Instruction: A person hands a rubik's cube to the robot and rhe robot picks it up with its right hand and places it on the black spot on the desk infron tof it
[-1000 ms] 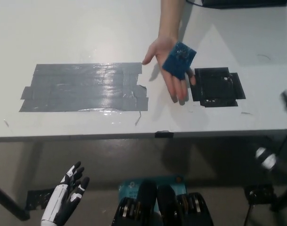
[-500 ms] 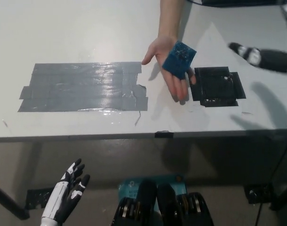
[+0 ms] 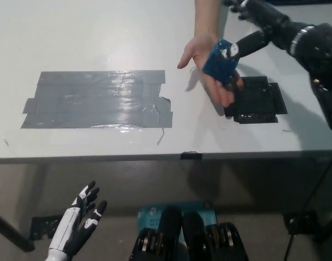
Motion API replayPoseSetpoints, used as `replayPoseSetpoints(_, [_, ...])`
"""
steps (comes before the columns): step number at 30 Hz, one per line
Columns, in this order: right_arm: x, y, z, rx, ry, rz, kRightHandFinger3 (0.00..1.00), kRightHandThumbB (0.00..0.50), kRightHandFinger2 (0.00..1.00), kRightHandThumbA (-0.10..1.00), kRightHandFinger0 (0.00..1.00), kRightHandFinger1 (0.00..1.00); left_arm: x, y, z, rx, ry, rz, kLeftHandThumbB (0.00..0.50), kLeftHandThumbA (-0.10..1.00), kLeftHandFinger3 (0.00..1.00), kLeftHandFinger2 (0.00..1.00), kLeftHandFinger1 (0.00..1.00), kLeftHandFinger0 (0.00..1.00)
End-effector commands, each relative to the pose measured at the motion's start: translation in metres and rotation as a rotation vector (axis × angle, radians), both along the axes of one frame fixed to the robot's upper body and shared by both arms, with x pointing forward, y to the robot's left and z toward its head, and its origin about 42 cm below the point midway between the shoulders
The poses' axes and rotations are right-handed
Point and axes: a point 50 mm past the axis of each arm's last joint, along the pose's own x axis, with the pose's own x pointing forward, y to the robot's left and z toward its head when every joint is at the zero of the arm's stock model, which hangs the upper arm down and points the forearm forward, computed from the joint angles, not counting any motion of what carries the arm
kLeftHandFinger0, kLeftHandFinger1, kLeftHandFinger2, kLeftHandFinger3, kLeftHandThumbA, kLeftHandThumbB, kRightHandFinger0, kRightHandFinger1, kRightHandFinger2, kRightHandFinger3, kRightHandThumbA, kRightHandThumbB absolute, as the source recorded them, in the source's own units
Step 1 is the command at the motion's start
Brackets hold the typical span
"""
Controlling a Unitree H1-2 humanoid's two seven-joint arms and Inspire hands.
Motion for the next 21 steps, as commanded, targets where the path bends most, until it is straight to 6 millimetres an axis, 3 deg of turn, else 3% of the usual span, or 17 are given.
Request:
replayPoseSetpoints(1, [0.011,0.015,0.023,-0.059,0.027,0.015,1.0,0.446,1.0,0.93,1.0,1.0,0.002,-0.001,0.011,0.019,-0.063,-0.039,0.11,0.8,1.0,1.0,1.0,1.0])
replayPoseSetpoints(3, [0.015,0.018,0.016,-0.073,0.054,0.001,1.0,0.405,1.0,0.91,1.0,1.0,0.002,-0.001,0.012,0.018,-0.056,-0.039,0.127,0.8,1.0,1.0,1.0,1.0])
replayPoseSetpoints(9, [0.018,0.021,-0.002,-0.134,0.071,-0.011,1.0,0.373,1.0,0.93,1.0,1.0,0.003,-0.001,0.014,0.016,-0.048,-0.039,0.139,0.77,1.0,1.0,1.0,1.0])
replayPoseSetpoints(13, [0.018,0.019,-0.006,-0.18,0.069,-0.039,1.0,0.416,1.0,0.95,1.0,1.0,0.003,-0.001,0.015,0.035,-0.048,-0.039,0.143,0.77,1.0,1.0,1.0,1.0])
replayPoseSetpoints(14, [0.019,0.018,-0.007,-0.235,0.052,-0.058,1.0,0.455,1.0,1.0,1.0,1.0,0.003,-0.001,0.016,0.036,-0.05,-0.041,0.144,0.77,1.0,1.0,1.0,1.0])
replayPoseSetpoints(17, [0.02,0.016,-0.008,-0.344,0.027,-0.084,1.0,0.455,1.0,1.0,1.0,1.0,0.003,-0.001,0.015,0.031,-0.051,-0.04,0.15,0.77,1.0,1.0,1.0,1.0])
replayPoseSetpoints(20, [0.021,0.015,-0.005,-0.379,-0.009,-0.095,1.0,0.417,1.0,0.98,1.0,1.0,0.004,0.0,0.016,0.039,-0.052,-0.041,0.146,0.76,1.0,1.0,1.0,1.0])
replayPoseSetpoints(21, [0.021,0.015,-0.004,-0.354,-0.014,-0.113,1.0,0.41,1.0,0.88,1.0,1.0,0.004,0.0,0.016,0.04,-0.05,-0.042,0.148,0.76,1.0,1.0,1.0,1.0])
